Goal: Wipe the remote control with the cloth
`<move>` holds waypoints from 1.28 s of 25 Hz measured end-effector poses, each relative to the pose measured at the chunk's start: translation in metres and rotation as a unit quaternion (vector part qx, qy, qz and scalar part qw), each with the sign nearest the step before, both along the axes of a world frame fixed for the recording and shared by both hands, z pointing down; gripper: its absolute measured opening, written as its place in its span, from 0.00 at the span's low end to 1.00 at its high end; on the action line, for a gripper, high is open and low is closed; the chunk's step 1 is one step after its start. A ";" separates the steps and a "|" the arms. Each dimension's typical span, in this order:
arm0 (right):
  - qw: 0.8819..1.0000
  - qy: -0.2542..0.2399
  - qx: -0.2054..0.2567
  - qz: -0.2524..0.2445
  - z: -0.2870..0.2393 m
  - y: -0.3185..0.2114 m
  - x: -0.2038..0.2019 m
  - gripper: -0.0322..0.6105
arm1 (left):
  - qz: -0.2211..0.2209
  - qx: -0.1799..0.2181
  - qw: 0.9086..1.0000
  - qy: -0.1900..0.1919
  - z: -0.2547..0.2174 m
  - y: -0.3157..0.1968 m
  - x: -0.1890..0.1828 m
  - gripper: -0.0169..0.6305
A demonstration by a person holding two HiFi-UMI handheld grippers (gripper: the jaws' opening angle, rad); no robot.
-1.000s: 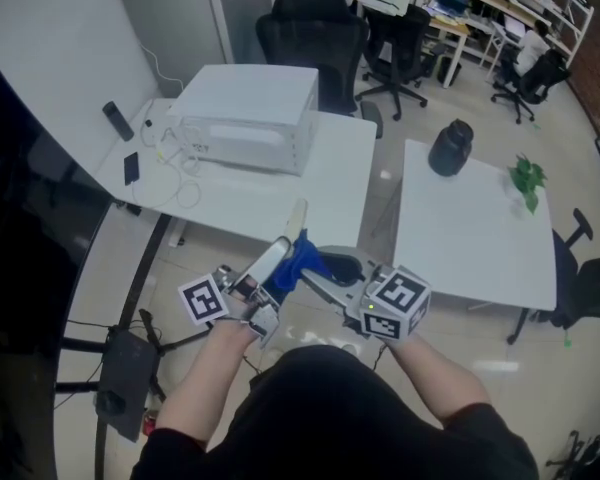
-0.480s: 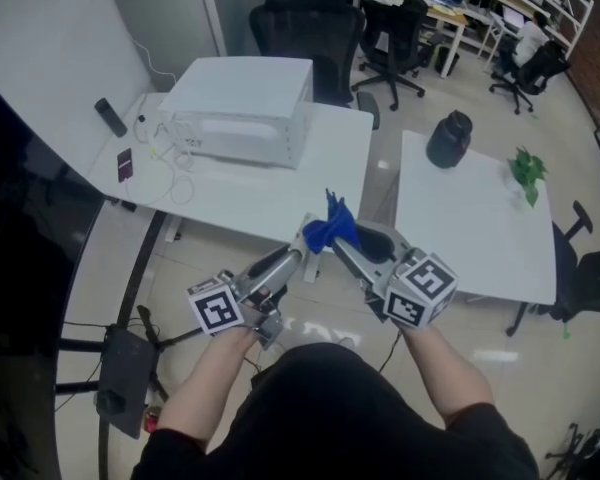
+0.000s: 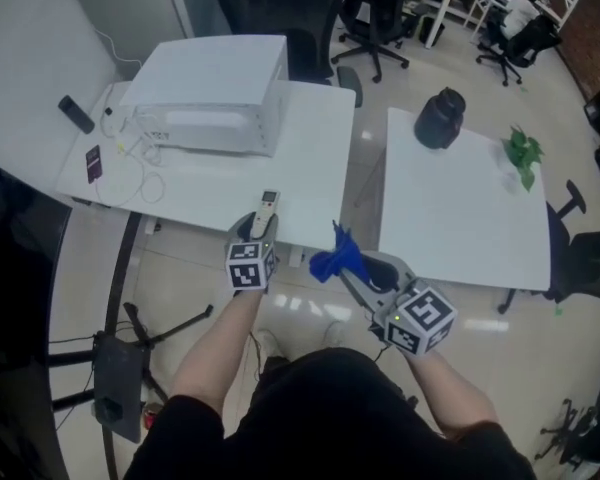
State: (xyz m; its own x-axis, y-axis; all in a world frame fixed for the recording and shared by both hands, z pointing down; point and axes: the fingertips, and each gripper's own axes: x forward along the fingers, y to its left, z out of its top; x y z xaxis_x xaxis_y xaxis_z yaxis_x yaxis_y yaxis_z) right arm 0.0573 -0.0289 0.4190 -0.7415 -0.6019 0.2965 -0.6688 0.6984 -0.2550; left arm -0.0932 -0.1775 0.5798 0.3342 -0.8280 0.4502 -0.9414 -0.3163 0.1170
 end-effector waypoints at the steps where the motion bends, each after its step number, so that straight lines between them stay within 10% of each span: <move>1: 1.000 0.005 -0.007 0.003 0.006 -0.001 0.004 0.24 | -0.007 -0.011 1.000 -0.014 0.017 -0.011 -0.001 0.34; 12: 0.998 0.027 -0.052 0.033 0.041 -0.018 0.038 0.24 | -0.035 -0.086 0.994 -0.059 0.114 -0.054 0.003 0.34; 32: 0.992 0.103 -0.058 0.043 0.093 -0.080 0.019 0.24 | -0.024 -0.058 0.996 -0.065 0.073 -0.018 -0.010 0.45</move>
State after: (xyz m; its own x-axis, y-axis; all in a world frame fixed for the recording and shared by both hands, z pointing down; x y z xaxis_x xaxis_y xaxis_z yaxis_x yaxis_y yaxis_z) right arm 0.0768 -0.1086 0.5115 -0.6058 -0.6134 0.5066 -0.7708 0.6104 -0.1827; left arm -0.1035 -0.1957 0.6529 0.2272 -0.7815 0.5811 -0.9649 -0.2615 0.0255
